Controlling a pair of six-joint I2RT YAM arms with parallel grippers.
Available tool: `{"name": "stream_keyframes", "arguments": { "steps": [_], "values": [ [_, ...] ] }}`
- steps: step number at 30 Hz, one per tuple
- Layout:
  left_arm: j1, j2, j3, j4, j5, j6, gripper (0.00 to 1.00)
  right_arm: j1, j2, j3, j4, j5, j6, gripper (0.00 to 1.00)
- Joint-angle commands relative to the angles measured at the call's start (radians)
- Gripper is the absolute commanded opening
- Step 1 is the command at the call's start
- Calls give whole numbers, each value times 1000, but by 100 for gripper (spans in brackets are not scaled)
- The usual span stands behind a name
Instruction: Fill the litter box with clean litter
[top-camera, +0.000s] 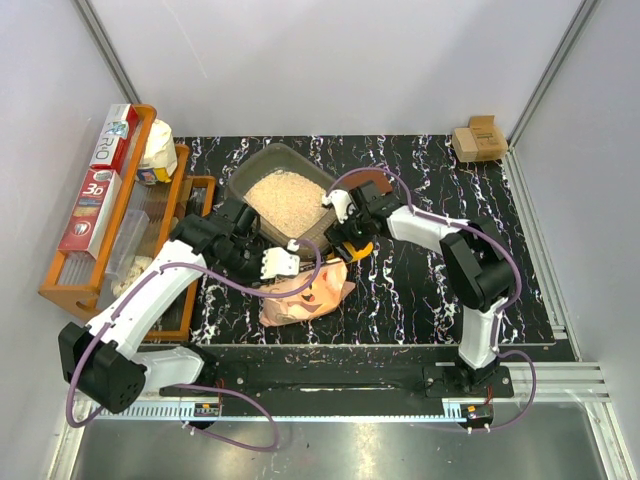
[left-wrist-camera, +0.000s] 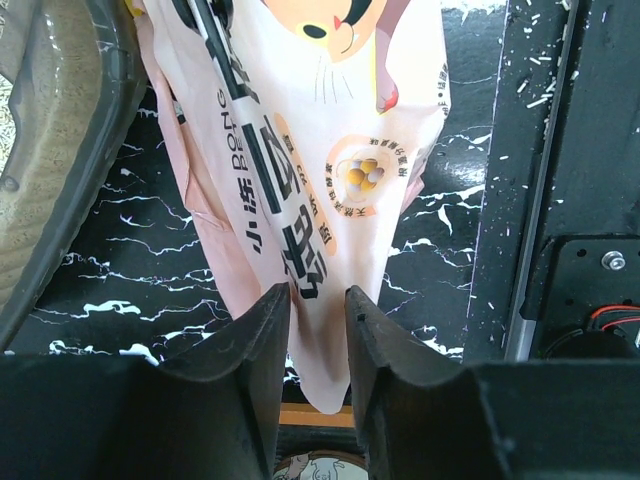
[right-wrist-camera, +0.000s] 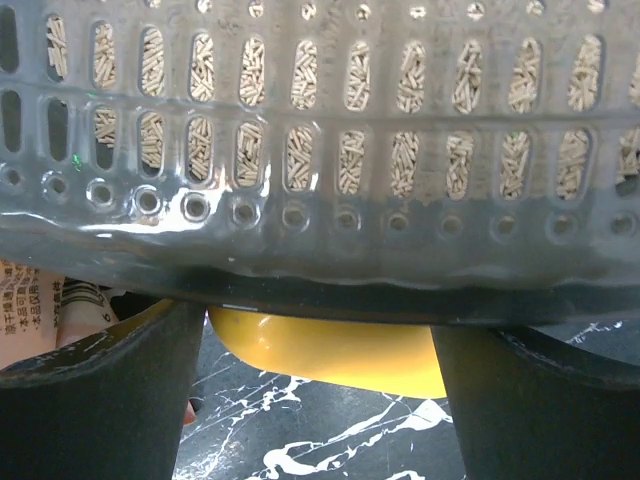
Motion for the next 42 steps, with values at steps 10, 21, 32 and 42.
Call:
{"name": "stream_keyframes", "arguments": {
  "steps": [10, 21, 32, 42],
  "values": [
    [7, 4, 19, 83, 103, -75, 30, -135, -65, -31, -54, 268, 47, 87],
    [4, 47, 67, 213, 215, -213, 28, -295, -198, -77, -118, 238, -122, 88],
    [1, 69, 64, 256, 271, -302, 36, -220, -502, 75, -373, -531, -325, 87],
    [48, 58, 73, 371, 229, -674, 99, -10, -375, 164, -489, -503, -606, 77]
  ]
}}
